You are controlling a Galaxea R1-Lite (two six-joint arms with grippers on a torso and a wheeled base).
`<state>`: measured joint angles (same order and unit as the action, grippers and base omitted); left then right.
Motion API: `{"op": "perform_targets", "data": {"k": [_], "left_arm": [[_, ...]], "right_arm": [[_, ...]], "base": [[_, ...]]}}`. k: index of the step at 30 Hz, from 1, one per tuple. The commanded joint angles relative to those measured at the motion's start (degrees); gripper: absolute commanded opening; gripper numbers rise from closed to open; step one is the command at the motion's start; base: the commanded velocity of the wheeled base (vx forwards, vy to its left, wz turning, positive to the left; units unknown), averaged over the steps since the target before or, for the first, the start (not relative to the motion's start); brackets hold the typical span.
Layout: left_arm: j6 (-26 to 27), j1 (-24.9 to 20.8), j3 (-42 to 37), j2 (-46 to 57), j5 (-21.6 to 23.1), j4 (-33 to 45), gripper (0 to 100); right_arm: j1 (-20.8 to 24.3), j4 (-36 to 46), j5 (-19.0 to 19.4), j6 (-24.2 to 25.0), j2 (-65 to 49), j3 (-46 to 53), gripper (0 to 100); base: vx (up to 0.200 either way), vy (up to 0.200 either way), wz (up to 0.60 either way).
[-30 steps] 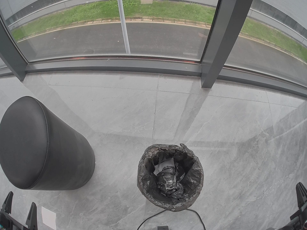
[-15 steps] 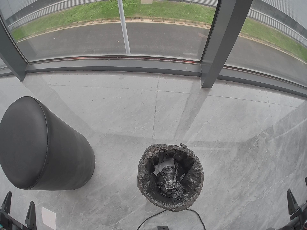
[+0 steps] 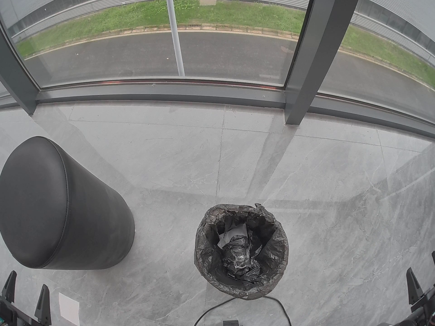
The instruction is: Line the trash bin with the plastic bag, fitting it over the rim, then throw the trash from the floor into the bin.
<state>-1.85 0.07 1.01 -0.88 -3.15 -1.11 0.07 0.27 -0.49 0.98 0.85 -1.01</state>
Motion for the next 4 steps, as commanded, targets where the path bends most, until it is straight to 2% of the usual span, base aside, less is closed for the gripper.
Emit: {"op": "perform_targets", "data": {"k": [1,4], "left_arm": [[-0.1,0.0,-1.0,0.9,0.0,0.0,100],[-0.2,0.0,-1.0,0.9,0.0,0.0,100]], "right_arm": [[0.0,0.0,0.0,0.1,-0.9,0.8,100],[0.0,-0.1,0.1,0.3,-0.9,0.8,100]], "base": [[0.000,0.000,0.00],[0.000,0.000,0.00]]}}
